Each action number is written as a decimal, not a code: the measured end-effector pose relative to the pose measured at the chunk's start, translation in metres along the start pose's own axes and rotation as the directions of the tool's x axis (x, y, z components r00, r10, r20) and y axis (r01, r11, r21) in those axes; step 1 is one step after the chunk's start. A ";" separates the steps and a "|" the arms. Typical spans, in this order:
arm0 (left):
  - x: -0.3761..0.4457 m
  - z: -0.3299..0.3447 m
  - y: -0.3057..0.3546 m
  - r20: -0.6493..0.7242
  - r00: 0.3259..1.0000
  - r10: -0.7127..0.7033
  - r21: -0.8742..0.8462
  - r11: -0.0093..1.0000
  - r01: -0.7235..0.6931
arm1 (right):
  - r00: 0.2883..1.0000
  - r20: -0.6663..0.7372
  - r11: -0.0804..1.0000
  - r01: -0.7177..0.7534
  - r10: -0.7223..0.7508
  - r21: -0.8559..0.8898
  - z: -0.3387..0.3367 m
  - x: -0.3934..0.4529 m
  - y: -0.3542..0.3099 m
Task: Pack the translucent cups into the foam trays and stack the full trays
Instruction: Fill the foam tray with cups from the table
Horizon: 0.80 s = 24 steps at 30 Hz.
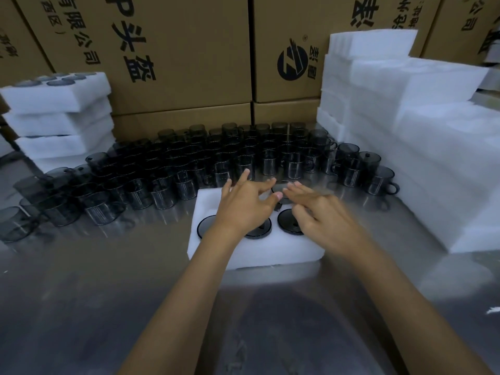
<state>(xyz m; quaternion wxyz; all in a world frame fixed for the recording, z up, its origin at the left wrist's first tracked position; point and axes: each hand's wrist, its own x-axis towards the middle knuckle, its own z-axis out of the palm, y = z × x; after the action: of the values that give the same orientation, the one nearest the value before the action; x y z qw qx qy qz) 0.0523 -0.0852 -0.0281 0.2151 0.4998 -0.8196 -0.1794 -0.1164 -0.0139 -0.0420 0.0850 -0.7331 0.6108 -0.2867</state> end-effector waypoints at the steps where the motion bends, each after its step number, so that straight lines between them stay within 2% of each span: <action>1: -0.001 0.001 -0.001 0.019 1.000 0.001 0.085 0.996 -0.003 | 1.000 0.021 1.000 -0.005 0.005 -0.009 0.001 0.000 -0.001; 3: 0.000 0.000 -0.004 0.059 0.998 0.012 0.196 0.980 -0.024 | 0.998 0.054 1.000 -0.025 0.025 -0.007 0.001 0.000 -0.004; 8: 0.005 -0.006 -0.003 0.127 0.992 -0.016 0.244 0.970 -0.016 | 0.997 0.069 0.997 -0.028 0.033 -0.066 -0.003 0.002 -0.011; 12: 0.001 -0.013 -0.008 0.201 0.980 -0.007 0.178 0.984 -0.029 | 0.998 0.051 0.933 -0.015 0.036 -0.359 -0.008 0.022 -0.031; 13: -0.001 -0.016 -0.012 0.190 0.982 -0.003 0.178 0.983 -0.031 | 0.999 0.044 0.924 -0.013 0.032 -0.383 -0.005 0.030 -0.037; 16: -0.014 -0.030 -0.031 -0.011 0.999 -0.030 0.125 0.992 0.032 | 0.999 0.046 0.967 0.013 -0.002 -0.255 0.012 0.051 -0.057; 18: -0.025 -0.044 -0.049 -0.183 0.980 -0.083 0.030 0.996 0.090 | 0.991 0.136 0.983 0.031 -0.006 -0.182 0.028 0.061 -0.069; 21: -0.040 -0.071 -0.084 -0.419 0.886 -0.201 -0.125 0.979 0.163 | 0.968 0.250 0.991 0.045 -0.013 -0.125 0.054 0.070 -0.084; 24: -0.054 -0.101 -0.124 -0.601 0.733 -0.318 -0.150 0.946 0.287 | 0.966 0.258 0.990 0.041 -0.005 -0.135 0.070 0.080 -0.095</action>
<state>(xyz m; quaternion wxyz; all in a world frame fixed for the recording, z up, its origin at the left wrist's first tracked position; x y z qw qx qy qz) 0.2203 -0.0991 -0.0157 0.4506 0.6520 -0.6070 -0.0575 0.0084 -0.0822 -0.0292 0.1090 -0.7753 0.6045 -0.1471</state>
